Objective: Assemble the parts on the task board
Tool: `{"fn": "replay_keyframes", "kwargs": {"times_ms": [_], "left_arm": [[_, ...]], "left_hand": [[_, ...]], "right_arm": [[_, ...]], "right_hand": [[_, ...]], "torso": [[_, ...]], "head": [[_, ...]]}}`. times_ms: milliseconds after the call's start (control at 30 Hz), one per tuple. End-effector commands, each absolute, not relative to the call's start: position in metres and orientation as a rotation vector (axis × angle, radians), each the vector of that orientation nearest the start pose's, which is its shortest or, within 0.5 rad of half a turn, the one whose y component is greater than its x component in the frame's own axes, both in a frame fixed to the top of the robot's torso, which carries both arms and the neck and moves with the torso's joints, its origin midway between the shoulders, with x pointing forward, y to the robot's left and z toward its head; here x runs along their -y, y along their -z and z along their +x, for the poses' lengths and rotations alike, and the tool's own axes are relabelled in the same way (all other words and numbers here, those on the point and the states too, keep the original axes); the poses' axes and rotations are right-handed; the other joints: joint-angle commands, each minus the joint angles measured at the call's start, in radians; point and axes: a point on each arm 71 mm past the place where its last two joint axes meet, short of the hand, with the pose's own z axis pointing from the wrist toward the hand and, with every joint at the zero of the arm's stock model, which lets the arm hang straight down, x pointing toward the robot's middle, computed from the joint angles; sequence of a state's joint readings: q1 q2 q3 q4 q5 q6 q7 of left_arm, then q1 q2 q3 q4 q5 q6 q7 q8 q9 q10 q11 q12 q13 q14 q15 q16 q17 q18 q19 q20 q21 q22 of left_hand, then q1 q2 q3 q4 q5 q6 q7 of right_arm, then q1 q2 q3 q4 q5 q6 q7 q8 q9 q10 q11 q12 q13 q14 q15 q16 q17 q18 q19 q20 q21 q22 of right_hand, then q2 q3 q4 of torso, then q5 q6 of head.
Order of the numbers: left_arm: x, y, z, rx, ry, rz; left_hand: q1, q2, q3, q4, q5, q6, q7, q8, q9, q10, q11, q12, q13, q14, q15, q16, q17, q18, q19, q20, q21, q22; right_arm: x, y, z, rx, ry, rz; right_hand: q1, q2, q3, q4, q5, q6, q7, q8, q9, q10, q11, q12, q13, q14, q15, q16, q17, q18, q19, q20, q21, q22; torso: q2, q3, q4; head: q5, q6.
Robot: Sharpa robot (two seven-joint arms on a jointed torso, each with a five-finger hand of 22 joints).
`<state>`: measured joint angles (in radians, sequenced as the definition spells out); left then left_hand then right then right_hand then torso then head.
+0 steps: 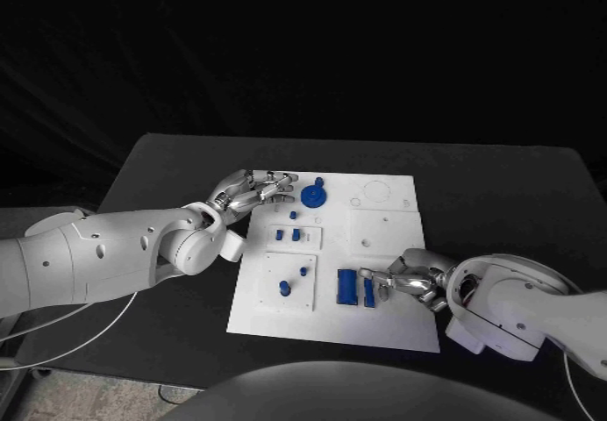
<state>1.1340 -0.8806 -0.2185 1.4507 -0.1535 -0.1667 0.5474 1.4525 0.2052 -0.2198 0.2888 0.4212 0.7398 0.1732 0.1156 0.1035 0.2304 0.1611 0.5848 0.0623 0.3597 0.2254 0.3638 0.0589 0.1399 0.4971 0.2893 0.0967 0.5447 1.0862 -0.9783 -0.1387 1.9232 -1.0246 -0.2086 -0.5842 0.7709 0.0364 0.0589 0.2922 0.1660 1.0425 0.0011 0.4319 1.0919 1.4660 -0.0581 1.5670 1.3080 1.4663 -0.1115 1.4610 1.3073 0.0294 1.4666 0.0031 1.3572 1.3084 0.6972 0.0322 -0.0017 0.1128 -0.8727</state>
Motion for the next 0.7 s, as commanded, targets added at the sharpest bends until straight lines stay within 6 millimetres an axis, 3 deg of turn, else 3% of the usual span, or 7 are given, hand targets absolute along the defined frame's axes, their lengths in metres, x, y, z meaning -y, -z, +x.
{"fn": "replay_keyframes", "kwargs": {"times_ms": [33,200,433,567,633,700], "left_arm": [[-0.240,0.263,0.453,-1.596,1.552,-0.946],[-0.241,0.263,0.454,-1.590,1.552,-0.943],[-0.242,0.263,0.453,-1.576,1.547,-0.941],[-0.244,0.266,0.451,-1.574,1.541,-0.946],[-0.244,0.267,0.450,-1.573,1.539,-0.948],[-0.244,0.268,0.450,-1.573,1.539,-0.949]], "left_hand": [[0.010,0.002,-0.001,-0.001,0.006,0.001,0.004,0.006,0.000,0.003,0.005,0.007,0.001,0.006,0.000,0.007,0.001,-0.007,0.002,-0.001,0.004,-0.001],[0.012,0.002,-0.001,-0.001,0.007,0.002,0.005,0.006,0.001,0.004,0.006,0.008,0.001,0.007,0.000,0.008,0.001,-0.007,0.002,-0.001,0.004,-0.001],[0.013,0.002,-0.001,-0.001,0.008,0.002,0.005,0.006,0.001,0.005,0.007,0.008,0.001,0.007,0.000,0.008,0.001,-0.007,0.002,-0.001,0.004,-0.001],[0.013,0.002,-0.001,-0.001,0.009,0.002,0.005,0.006,0.000,0.005,0.007,0.009,0.001,0.006,-0.001,0.008,0.001,-0.007,0.002,-0.001,0.004,-0.001],[0.013,0.002,-0.001,-0.001,0.009,0.002,0.005,0.006,0.000,0.005,0.007,0.009,0.001,0.006,-0.001,0.008,0.001,-0.007,0.002,-0.001,0.004,-0.001],[0.014,0.001,-0.001,-0.001,0.009,0.001,0.004,0.006,0.000,0.006,0.007,0.011,0.001,0.006,-0.001,0.008,0.001,-0.007,0.002,-0.001,0.005,-0.001]], "right_arm": [[0.179,0.257,0.356,-2.314,-0.619,0.378],[0.185,0.253,0.357,-2.283,-0.627,0.404],[0.194,0.241,0.362,-2.227,-0.699,0.489],[0.196,0.237,0.368,-2.193,-0.759,0.522],[0.194,0.235,0.370,-2.175,-0.792,0.497],[0.192,0.233,0.371,-2.150,-0.811,0.425]], "right_hand": [[0.000,0.009,-0.009,0.000,-0.003,-0.012,0.001,0.012,0.018,0.105,-0.006,0.004,0.263,0.077,-0.008,0.005,0.114,0.016,0.039,-0.008,0.008,0.203],[0.001,0.016,-0.017,0.000,-0.002,-0.020,-0.001,0.026,0.038,0.105,-0.007,0.004,0.263,0.079,-0.009,0.011,0.122,0.015,0.041,-0.010,0.014,0.204],[0.000,0.024,-0.026,0.001,0.002,-0.024,-0.003,0.037,0.055,0.105,-0.009,0.004,0.263,0.081,-0.010,0.020,0.133,0.012,0.045,-0.011,0.028,0.208],[-0.001,0.036,-0.043,0.001,0.044,-0.034,-0.004,0.039,0.065,0.105,-0.010,0.004,0.263,0.084,-0.011,0.032,0.148,0.008,0.051,-0.013,0.048,0.214],[0.017,0.042,-0.049,-0.001,0.066,-0.039,-0.002,0.024,0.053,0.105,-0.010,0.004,0.263,0.085,-0.011,0.036,0.152,0.006,0.053,-0.013,0.056,0.216],[0.120,0.013,-0.040,-0.052,0.108,-0.050,0.002,-0.003,0.029,0.105,-0.007,0.004,0.263,0.085,-0.009,0.037,0.153,0.006,0.054,-0.012,0.060,0.216]], "torso": [[-0.001,0.0006,-0.0008],[-0.002,0.0002,0.0012],[-0.008,-0.0015,-0.0008],[-0.018,-0.0032,-0.0014],[-0.024,-0.0031,-0.0018],[-0.026,-0.0019,-0.0014]], "head": [[0.000,0.000],[-0.001,0.000],[0.002,0.000],[0.003,0.000],[0.004,0.000],[0.005,0.000]]}}
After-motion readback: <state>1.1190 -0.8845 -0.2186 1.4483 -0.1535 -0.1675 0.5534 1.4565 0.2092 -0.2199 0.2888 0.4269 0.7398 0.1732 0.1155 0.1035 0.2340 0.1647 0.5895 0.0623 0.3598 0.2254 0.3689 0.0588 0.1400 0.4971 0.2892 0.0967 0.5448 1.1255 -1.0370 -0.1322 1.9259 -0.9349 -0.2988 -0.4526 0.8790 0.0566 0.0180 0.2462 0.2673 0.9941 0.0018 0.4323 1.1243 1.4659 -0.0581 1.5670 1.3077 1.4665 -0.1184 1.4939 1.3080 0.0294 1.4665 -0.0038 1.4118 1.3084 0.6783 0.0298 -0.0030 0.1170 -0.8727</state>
